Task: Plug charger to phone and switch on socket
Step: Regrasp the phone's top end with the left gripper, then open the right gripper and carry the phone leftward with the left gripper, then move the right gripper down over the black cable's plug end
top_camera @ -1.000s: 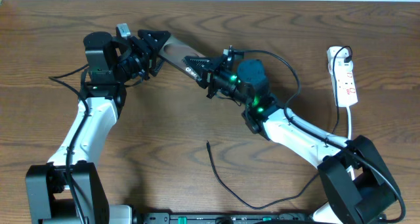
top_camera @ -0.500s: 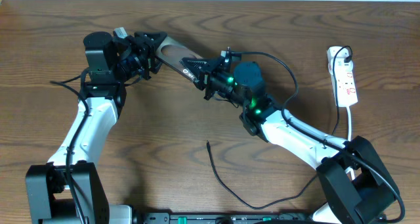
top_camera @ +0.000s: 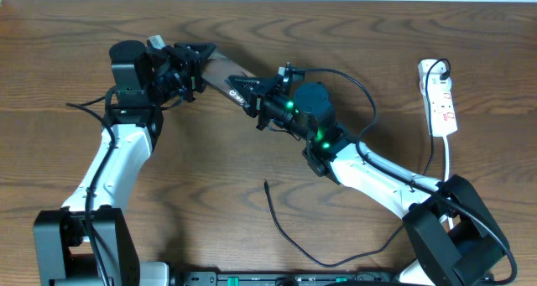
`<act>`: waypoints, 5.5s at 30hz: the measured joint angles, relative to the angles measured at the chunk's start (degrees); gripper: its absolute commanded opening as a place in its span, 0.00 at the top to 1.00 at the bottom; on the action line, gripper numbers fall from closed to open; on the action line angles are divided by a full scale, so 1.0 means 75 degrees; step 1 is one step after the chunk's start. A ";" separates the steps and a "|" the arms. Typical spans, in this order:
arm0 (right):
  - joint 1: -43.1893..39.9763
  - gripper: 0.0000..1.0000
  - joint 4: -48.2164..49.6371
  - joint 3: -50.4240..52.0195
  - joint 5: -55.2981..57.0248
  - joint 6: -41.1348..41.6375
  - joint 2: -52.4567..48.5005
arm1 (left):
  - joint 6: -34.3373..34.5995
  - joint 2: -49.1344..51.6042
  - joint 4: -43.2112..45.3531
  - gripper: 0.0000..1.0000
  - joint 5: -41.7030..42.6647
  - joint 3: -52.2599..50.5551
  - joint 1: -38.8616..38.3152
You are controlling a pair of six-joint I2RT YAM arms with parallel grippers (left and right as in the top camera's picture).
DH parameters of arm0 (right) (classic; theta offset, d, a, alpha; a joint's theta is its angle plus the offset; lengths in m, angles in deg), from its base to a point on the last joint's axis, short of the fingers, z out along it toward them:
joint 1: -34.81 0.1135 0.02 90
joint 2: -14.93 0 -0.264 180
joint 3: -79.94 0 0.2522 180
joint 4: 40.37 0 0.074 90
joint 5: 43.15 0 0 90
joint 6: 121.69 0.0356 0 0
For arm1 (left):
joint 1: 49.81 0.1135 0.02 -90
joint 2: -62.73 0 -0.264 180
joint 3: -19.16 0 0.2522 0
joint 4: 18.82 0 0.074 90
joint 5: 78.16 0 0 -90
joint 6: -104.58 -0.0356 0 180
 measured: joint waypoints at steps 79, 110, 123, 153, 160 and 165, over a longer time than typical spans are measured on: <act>-0.0259 0.01 0.0117 -0.0003 -0.0306 -0.1011 0.0000 | -0.0766 0.0015 -0.0058 0.92 0.0976 -0.0038 0.2159; -0.1568 0.01 -1.2479 -0.4835 -0.0933 -0.9541 -0.0015 | -0.3311 0.0055 0.0125 0.92 0.5954 -0.0038 0.3917; 0.0373 0.01 -1.3764 -0.4829 0.0408 -1.0252 -0.1821 | -0.3474 0.0055 0.0128 0.92 0.6012 -0.0038 0.3917; 0.1664 0.23 -1.3662 -0.3783 0.1524 -0.8836 -0.2445 | -0.3672 0.0055 0.0125 0.93 0.6012 -0.0038 0.3917; 0.1664 0.30 -1.3318 -0.3535 0.1582 -0.8728 -0.2445 | -0.3672 0.0055 0.0125 0.93 0.6012 -0.0038 0.3917; 0.1664 0.34 -1.3021 -0.3450 0.1626 -0.8728 -0.2445 | -0.3672 0.0055 0.0125 0.92 0.6012 -0.0038 0.3917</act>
